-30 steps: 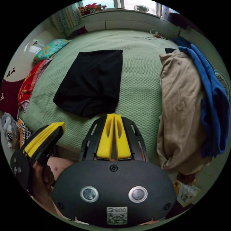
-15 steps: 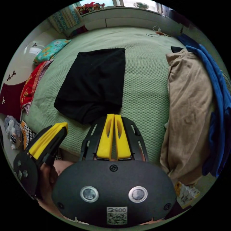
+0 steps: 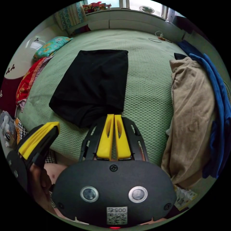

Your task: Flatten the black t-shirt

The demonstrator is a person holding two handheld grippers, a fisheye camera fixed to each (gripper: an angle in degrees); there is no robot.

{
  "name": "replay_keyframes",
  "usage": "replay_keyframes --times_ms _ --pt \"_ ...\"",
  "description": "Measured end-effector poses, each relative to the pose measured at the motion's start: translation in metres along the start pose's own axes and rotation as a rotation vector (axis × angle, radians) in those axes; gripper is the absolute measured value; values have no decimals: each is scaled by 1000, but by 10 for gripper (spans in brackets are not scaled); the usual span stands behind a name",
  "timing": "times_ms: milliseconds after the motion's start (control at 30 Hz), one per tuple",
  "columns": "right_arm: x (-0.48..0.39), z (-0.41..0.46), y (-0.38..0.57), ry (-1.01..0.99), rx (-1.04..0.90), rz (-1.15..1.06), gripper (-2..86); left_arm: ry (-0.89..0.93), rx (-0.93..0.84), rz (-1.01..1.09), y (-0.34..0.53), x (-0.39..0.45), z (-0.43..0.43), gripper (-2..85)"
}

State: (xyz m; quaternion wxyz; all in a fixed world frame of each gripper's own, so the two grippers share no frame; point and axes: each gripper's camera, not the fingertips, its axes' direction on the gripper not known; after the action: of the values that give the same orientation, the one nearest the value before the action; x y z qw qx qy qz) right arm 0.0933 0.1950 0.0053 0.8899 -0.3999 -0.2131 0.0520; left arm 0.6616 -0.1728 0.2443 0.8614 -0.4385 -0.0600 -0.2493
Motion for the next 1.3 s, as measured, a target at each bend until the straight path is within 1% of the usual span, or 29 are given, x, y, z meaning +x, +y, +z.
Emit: replay_keyframes --times_ms 267,500,633,800,933,1300 --pt "10 1 1 -47 -2 4 -11 22 -14 -20 -9 10 1 -3" --pt "9 2 1 -31 0 -3 -11 24 -12 -3 -12 16 1 -2" --pt "10 3 -1 -45 -11 11 -11 54 -6 -17 -15 12 1 -2" --pt "6 4 -2 -29 -6 5 -11 40 -11 -17 -18 6 3 -2" --pt "5 4 -4 -29 -13 14 -11 77 0 -35 -21 -3 3 -2" --pt "-7 6 -8 15 -20 22 -11 97 -6 -57 -21 -27 13 -2"
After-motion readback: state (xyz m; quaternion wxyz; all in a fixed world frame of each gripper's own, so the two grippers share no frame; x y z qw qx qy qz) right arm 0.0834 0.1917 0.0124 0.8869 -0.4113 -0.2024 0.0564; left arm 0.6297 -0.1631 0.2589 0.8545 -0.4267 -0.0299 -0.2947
